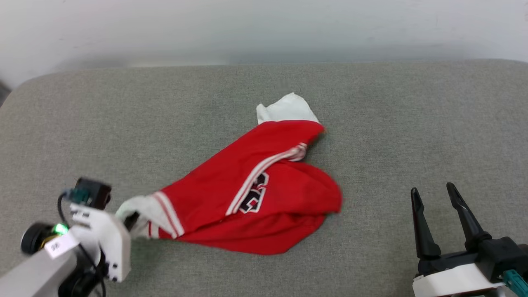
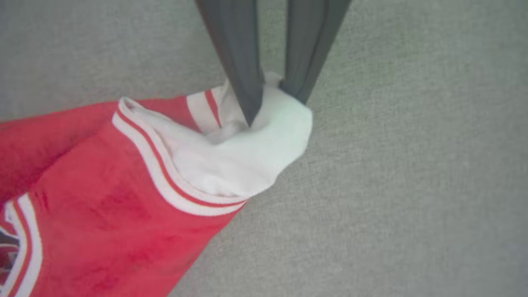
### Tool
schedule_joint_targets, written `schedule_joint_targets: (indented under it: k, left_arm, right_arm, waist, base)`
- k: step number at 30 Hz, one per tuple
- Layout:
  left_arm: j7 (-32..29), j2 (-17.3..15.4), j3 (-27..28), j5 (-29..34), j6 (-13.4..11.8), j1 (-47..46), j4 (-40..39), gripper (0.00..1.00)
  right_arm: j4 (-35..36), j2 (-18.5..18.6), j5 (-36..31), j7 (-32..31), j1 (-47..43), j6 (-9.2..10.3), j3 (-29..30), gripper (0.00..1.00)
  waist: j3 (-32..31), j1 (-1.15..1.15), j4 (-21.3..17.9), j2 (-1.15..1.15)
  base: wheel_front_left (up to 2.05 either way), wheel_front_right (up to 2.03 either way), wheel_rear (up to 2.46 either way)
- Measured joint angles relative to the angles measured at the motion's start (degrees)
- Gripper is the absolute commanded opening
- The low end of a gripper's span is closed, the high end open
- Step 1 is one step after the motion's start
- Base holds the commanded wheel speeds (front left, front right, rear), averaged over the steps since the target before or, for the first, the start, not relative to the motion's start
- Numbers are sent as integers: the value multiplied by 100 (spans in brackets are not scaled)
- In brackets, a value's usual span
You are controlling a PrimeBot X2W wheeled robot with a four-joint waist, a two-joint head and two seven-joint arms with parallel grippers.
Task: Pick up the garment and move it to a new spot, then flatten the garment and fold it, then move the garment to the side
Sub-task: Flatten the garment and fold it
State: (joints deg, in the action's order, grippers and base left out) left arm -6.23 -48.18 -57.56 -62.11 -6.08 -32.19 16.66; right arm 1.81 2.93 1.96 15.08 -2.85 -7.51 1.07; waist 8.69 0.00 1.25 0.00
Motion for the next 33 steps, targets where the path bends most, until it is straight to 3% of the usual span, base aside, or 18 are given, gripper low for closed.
schedule_joint_targets:
  k: [3,7,8,9,16,25,29,33]
  left_arm:
    - [148,16,-1,-310,-67,541,491,0]
    - [322,212,-20,-324,27,623,835,0]
    - [428,258,-16,-302,33,622,899,7]
    - [570,303,5,-242,3,610,940,100]
    - [1262,301,138,167,-280,421,664,100]
    - [1038,-326,377,665,-842,-367,-736,100]
    - [609,-320,350,914,-778,-978,-1134,100]
    - [-44,-63,219,1028,-449,-1739,-1216,100]
  right_arm:
    - [-16,0,-23,0,-29,1,-1,100]
    - [-45,0,-43,0,-60,0,-3,100]
    - [-51,1,-43,0,-65,0,0,100]
    - [-52,0,-44,0,-73,1,2,100]
    - [-52,0,-43,0,-222,0,46,100]
    - [-18,0,-18,0,-281,1,30,100]
    - [0,0,-19,0,-248,0,-1,100]
    - [25,-1,-45,0,-125,0,-35,100]
  waist:
    - [18,0,-5,0]
    - [-16,0,-6,0]
    - [-41,0,-3,0]
    - [-69,0,0,0]
    - [-326,0,37,0]
    - [-479,0,86,0]
    - [-393,0,56,0]
    - [-237,0,-18,0]
  base:
    - [0,0,0]
    - [0,0,0]
    - [0,0,0]
    - [0,0,0]
    - [0,0,0]
    - [0,0,0]
    - [0,0,0]
    - [0,0,0]
